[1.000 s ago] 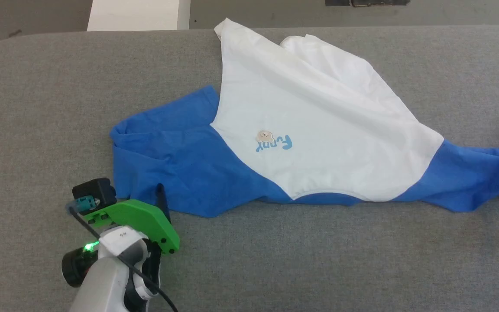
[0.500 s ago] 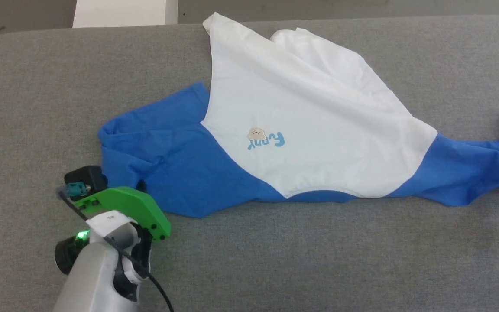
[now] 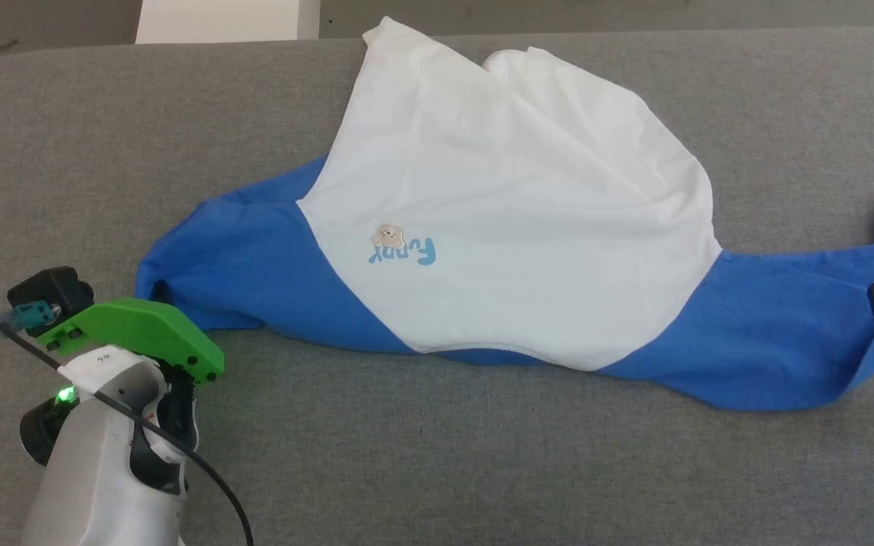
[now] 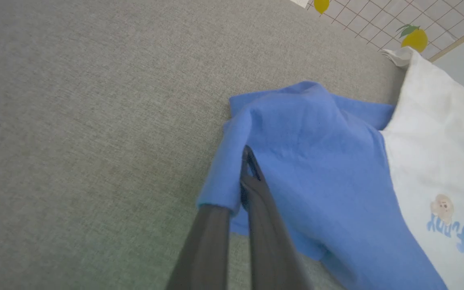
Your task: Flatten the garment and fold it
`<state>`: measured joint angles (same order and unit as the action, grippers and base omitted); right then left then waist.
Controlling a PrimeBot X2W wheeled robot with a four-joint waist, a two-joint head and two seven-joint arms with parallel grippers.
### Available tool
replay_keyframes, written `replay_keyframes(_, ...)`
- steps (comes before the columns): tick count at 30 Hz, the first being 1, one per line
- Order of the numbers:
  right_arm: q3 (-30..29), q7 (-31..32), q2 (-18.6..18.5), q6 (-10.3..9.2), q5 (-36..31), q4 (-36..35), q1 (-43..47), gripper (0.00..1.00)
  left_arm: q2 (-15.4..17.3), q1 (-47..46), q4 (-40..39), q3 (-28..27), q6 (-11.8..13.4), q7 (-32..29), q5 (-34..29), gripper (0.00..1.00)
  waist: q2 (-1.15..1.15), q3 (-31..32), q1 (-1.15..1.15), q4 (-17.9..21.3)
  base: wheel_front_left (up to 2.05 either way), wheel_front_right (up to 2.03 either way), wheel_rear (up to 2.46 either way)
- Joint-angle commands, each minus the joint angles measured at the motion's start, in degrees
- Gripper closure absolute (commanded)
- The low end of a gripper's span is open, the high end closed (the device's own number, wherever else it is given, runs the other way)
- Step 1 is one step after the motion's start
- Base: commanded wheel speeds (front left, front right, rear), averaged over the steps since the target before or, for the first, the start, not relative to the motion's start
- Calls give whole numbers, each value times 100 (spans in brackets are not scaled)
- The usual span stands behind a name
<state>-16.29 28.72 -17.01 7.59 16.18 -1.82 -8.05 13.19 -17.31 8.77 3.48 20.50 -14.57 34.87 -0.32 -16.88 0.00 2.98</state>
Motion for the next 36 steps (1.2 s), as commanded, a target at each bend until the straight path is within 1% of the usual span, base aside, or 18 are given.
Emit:
replay_keyframes(1,37,-38,16,-10,16,23,-4,0,-11,8,7,-33,-5,31,48,0,32,2,0,8,0,0,0)
replay_keyframes(4,119,-53,-10,-10,45,16,-42,0,-110,31,-106,-94,-51,153,159,0,32,14,0,-7,0,0,0)
replay_keyframes(6,169,-77,-14,-10,102,-25,-121,0,-121,65,-286,-139,-99,331,161,0,32,20,0,-22,0,0,0)
replay_keyframes(8,233,-82,-31,-10,143,-80,-251,0,-104,102,-513,-177,-173,633,89,0,32,16,0,-48,0,0,0)
replay_keyframes(12,578,34,-124,-10,187,-50,-682,0,14,202,-935,-106,-397,1723,-432,0,32,-37,0,-130,0,0,0)
replay_keyframes(14,833,177,-214,-10,166,109,-959,0,-21,270,-999,-26,-482,2209,-624,0,32,-93,0,-185,0,0,0)
replay_keyframes(16,1092,348,-280,-10,177,334,-1275,0,-109,325,-976,78,-544,2509,-721,0,32,-167,0,-265,0,0,0)
replay_keyframes(18,1379,513,-450,-10,78,613,-1593,0,-188,344,-905,187,-557,2632,-810,0,32,-268,0,-361,0,0,0)
replay_keyframes(22,1838,807,-618,-10,-1,1217,-2221,0,-324,249,-825,286,-571,2808,-941,0,32,-508,0,-562,0,0,0)
replay_keyframes(26,2212,941,-768,-10,-59,1747,-2686,0,-439,123,-835,344,-624,2905,-1075,0,32,-747,0,-754,0,0,0)
replay_keyframes(31,2670,1095,-964,-10,-53,2292,-2917,0,-591,45,-847,401,-672,2945,-1225,0,32,-955,0,-925,0,0,0)
replay_keyframes(35,2911,1166,-1086,-10,216,2533,-2955,0,-721,12,-858,423,-723,2953,-1283,0,32,-1060,0,-1043,0,0,0)
replay_keyframes(36,2923,1114,-1122,-10,286,2542,-2996,71,-752,2,-875,419,-740,2954,-1303,0,32,-1090,0,-1072,0,0,0)
